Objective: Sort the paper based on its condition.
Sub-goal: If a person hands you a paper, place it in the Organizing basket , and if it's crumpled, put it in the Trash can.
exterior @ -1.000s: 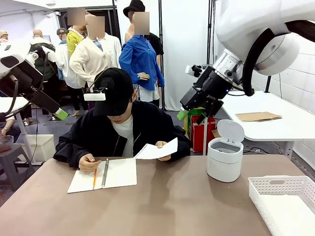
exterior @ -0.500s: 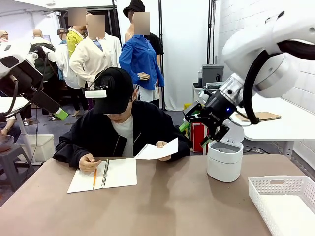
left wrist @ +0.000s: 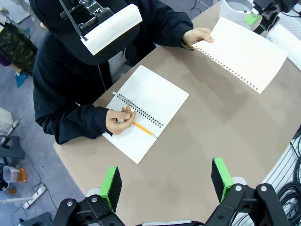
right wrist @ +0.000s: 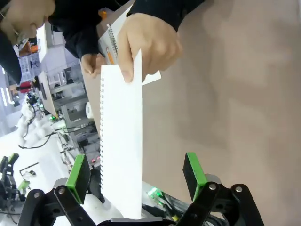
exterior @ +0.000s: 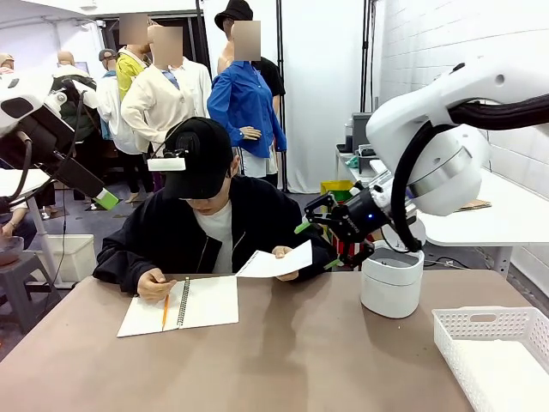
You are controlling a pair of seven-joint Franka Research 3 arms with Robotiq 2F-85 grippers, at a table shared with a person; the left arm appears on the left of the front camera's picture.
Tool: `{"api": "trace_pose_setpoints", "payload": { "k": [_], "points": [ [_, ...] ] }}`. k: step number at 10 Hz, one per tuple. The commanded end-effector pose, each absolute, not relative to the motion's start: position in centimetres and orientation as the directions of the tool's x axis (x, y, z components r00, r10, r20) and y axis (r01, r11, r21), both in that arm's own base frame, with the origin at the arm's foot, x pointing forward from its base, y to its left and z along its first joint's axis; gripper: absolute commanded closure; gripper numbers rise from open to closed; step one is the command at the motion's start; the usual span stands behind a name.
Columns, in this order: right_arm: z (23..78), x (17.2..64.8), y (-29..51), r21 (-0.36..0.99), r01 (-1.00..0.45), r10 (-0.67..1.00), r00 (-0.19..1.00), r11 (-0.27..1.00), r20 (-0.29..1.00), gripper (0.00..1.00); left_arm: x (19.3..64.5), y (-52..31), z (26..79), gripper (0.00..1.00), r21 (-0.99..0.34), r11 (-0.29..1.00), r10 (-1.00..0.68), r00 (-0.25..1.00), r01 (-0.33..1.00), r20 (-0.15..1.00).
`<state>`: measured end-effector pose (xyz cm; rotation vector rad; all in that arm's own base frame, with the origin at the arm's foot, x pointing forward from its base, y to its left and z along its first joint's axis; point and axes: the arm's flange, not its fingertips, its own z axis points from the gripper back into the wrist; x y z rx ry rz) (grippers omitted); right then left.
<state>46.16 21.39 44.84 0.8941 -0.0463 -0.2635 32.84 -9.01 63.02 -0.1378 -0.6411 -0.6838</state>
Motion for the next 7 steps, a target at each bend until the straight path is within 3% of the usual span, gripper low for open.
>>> {"api": "trace_pose_setpoints", "payload": {
  "k": [1,6,7],
  "points": [
    [43.6,47.2,22.6,0.799,0.192,-0.259,0.965,0.570,-0.047,0.00,32.8,-9.0,63.0,0.00,0.088,0.777,-0.544,0.594,0.624,0.592],
    [44.8,46.5,21.7,0.782,0.212,-0.256,0.964,0.586,-0.070,0.00,32.8,-9.0,63.0,0.00,0.088,0.777,-0.544,0.594,0.624,0.592],
    [44.0,48.0,21.9,0.807,0.294,-0.257,0.949,0.512,-0.182,0.00,32.8,-9.0,63.0,0.00,0.088,0.777,-0.544,0.594,0.624,0.592]
  ]
}}
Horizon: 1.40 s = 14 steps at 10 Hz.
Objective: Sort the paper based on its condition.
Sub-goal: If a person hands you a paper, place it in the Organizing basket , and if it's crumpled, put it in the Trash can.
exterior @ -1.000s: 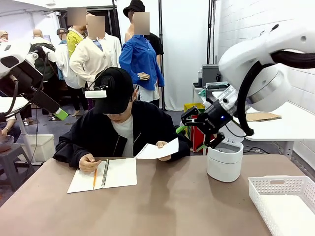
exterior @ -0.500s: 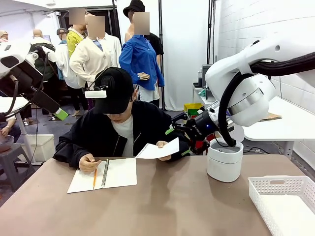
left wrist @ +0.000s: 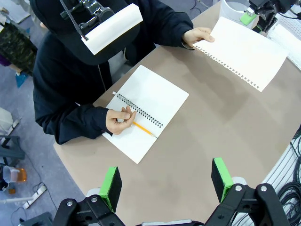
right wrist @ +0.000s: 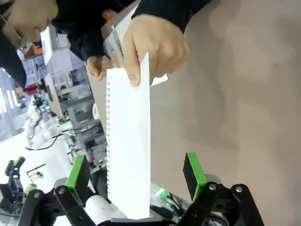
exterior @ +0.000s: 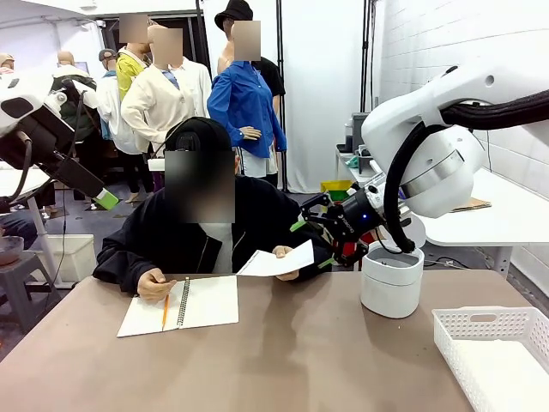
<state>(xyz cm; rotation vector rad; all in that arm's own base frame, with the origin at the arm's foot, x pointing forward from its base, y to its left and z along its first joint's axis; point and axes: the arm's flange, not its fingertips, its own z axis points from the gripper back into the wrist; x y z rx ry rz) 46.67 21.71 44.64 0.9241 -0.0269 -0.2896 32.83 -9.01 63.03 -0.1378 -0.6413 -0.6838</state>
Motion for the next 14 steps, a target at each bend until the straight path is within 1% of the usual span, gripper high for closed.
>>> {"api": "trace_pose_setpoints", "payload": {
  "k": [1,3,6,9,10,11,12,14],
  "points": [
    [43.4,48.5,21.9,0.817,0.318,-0.235,0.945,0.482,-0.229,0.00,32.8,-9.0,63.0,0.00,0.088,0.777,-0.544,0.594,0.624,0.592],
    [42.7,48.9,21.9,0.827,0.358,-0.231,0.931,0.434,-0.282,0.00,32.8,-9.0,63.0,0.00,0.088,0.777,-0.544,0.594,0.624,0.592],
    [41.2,49.5,22.3,0.815,0.407,-0.203,0.913,0.413,-0.353,0.00,32.8,-9.0,63.0,0.00,0.088,0.777,-0.544,0.594,0.624,0.592],
    [40.7,49.5,22.7,0.824,0.394,-0.182,0.919,0.406,-0.349,0.00,32.8,-9.0,63.0,0.00,0.088,0.777,-0.544,0.594,0.624,0.592],
    [40.7,49.0,22.2,0.811,0.387,-0.189,0.922,0.439,-0.337,0.00,32.8,-9.0,63.0,0.00,0.088,0.777,-0.544,0.594,0.624,0.592],
    [40.7,49.0,22.2,0.811,0.387,-0.189,0.922,0.439,-0.337,0.00,32.8,-9.0,63.0,0.00,0.088,0.777,-0.544,0.594,0.624,0.592],
    [40.7,49.0,22.3,0.811,0.387,-0.183,0.922,0.439,-0.341,0.14,32.8,-9.0,63.0,0.00,0.088,0.777,-0.544,0.594,0.624,0.592],
    [40.8,49.2,22.2,0.817,0.388,-0.177,0.922,0.427,-0.345,0.54,32.8,-9.0,63.0,0.00,0.088,0.777,-0.544,0.594,0.624,0.592]
  ]
}}
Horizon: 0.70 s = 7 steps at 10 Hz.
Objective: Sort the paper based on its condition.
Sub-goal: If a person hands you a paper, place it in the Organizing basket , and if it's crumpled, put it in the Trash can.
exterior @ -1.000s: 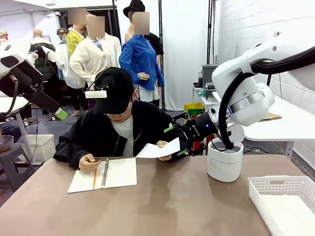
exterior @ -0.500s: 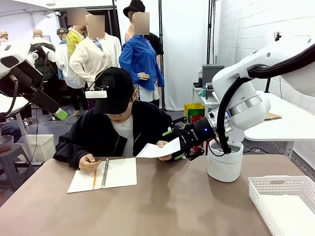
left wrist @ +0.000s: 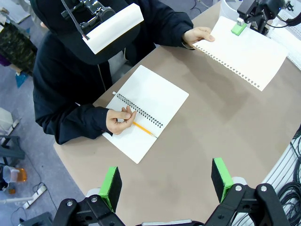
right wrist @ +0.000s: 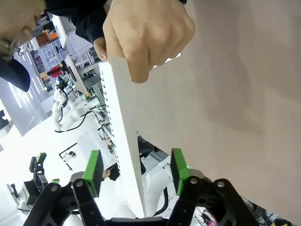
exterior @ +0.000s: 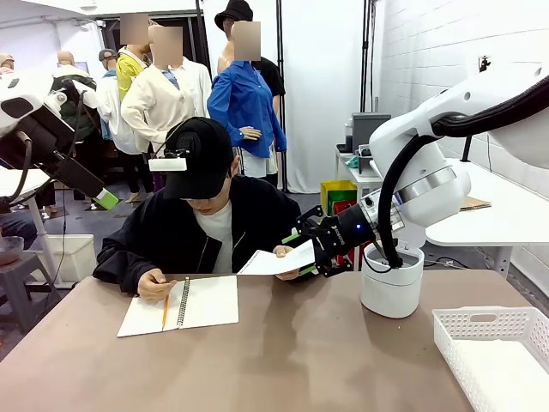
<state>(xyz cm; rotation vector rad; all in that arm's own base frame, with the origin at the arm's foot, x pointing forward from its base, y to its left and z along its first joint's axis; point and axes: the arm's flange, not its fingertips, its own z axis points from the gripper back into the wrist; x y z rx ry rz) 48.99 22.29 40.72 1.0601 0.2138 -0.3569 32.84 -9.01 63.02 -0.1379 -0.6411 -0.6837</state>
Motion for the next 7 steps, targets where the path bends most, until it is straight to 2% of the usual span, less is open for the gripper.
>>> {"api": "trace_pose_setpoints", "payload": {
  "k": [1,2,3,7],
  "points": [
    [40.92,49.04,22.15,0.819,0.390,-0.178,0.921,0.422,-0.347,0.74,32.81,-8.97,63.03,0.00,0.088,0.777,-0.544,0.594,0.624,0.592],
    [41.10,49.03,21.94,0.820,0.392,-0.179,0.920,0.418,-0.349,0.94,32.81,-8.97,63.03,0.00,0.088,0.777,-0.544,0.594,0.624,0.592],
    [41.10,49.06,21.89,0.822,0.392,-0.178,0.920,0.413,-0.349,1.00,32.81,-8.97,63.03,0.00,0.088,0.777,-0.544,0.594,0.624,0.592],
    [41.38,48.93,21.65,0.825,0.394,-0.180,0.919,0.405,-0.350,1.00,32.81,-8.97,63.03,0.00,0.088,0.777,-0.544,0.594,0.624,0.592]
  ]
}}
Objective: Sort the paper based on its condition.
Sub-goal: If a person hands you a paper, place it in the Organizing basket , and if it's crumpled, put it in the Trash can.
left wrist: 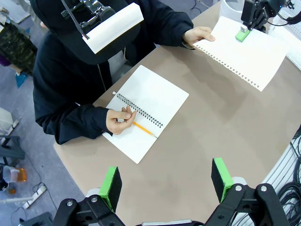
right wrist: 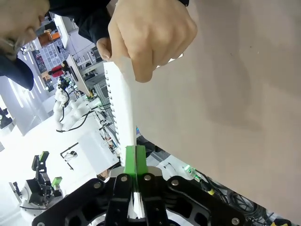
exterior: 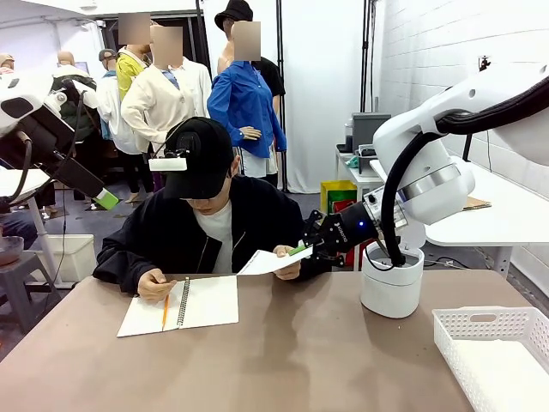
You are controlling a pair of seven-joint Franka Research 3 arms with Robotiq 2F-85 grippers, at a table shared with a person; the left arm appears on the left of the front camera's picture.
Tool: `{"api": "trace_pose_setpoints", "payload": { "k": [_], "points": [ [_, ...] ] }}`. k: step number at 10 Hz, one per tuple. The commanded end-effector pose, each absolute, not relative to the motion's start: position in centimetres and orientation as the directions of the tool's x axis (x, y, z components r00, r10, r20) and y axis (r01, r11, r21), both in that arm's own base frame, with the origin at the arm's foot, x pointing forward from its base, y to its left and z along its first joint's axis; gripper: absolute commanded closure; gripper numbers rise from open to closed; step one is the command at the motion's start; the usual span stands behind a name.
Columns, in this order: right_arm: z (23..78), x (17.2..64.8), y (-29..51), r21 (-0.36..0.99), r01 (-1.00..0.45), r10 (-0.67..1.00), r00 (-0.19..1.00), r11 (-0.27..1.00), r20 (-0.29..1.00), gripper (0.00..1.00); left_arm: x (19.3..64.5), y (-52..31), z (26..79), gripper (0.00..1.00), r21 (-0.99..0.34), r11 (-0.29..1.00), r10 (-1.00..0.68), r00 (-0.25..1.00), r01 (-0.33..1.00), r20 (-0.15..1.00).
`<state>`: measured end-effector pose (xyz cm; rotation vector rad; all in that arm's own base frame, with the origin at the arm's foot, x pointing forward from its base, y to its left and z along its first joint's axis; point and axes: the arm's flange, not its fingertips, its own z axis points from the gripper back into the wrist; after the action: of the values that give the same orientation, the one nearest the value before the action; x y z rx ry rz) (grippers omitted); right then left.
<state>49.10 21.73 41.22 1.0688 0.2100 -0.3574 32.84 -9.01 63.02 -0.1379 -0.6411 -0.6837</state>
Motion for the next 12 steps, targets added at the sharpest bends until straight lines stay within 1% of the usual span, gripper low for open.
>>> {"api": "trace_pose_setpoints", "payload": {
  "k": [1,2,5,6,7,9,10,12],
  "points": [
    [41.4,49.0,21.6,0.827,0.390,-0.178,0.921,0.404,-0.347,1.00,32.8,-9.0,63.0,0.00,0.088,0.777,-0.544,0.594,0.624,0.592],
    [41.6,48.7,21.5,0.831,0.384,-0.175,0.923,0.401,-0.342,1.00,32.8,-9.0,63.0,0.00,0.088,0.777,-0.544,0.594,0.624,0.592],
    [43.9,46.9,20.8,0.865,0.291,-0.173,0.955,0.409,-0.239,1.00,32.8,-9.0,63.0,0.00,0.088,0.777,-0.544,0.594,0.624,0.592],
    [45.2,45.9,20.5,0.868,0.175,-0.137,0.983,0.466,-0.124,1.00,32.8,-9.0,63.0,0.00,0.088,0.777,-0.544,0.594,0.624,0.592],
    [47.0,44.6,19.5,0.858,0.082,-0.088,0.995,0.507,-0.043,1.00,32.8,-9.0,63.0,0.00,0.088,0.777,-0.544,0.594,0.624,0.592],
    [48.3,42.8,16.1,0.763,-0.016,-0.042,0.998,0.646,0.056,1.00,32.8,-9.0,63.0,0.00,0.088,0.777,-0.544,0.594,0.624,0.592],
    [48.7,41.4,13.9,0.700,-0.032,-0.043,0.995,0.713,0.089,1.00,32.8,-9.0,63.0,0.00,0.088,0.777,-0.544,0.594,0.624,0.592],
    [48.8,39.2,10.4,0.594,-0.099,0.006,0.988,0.798,0.156,1.00,32.8,-9.0,63.0,0.00,0.088,0.777,-0.544,0.594,0.624,0.592]
  ]
}}
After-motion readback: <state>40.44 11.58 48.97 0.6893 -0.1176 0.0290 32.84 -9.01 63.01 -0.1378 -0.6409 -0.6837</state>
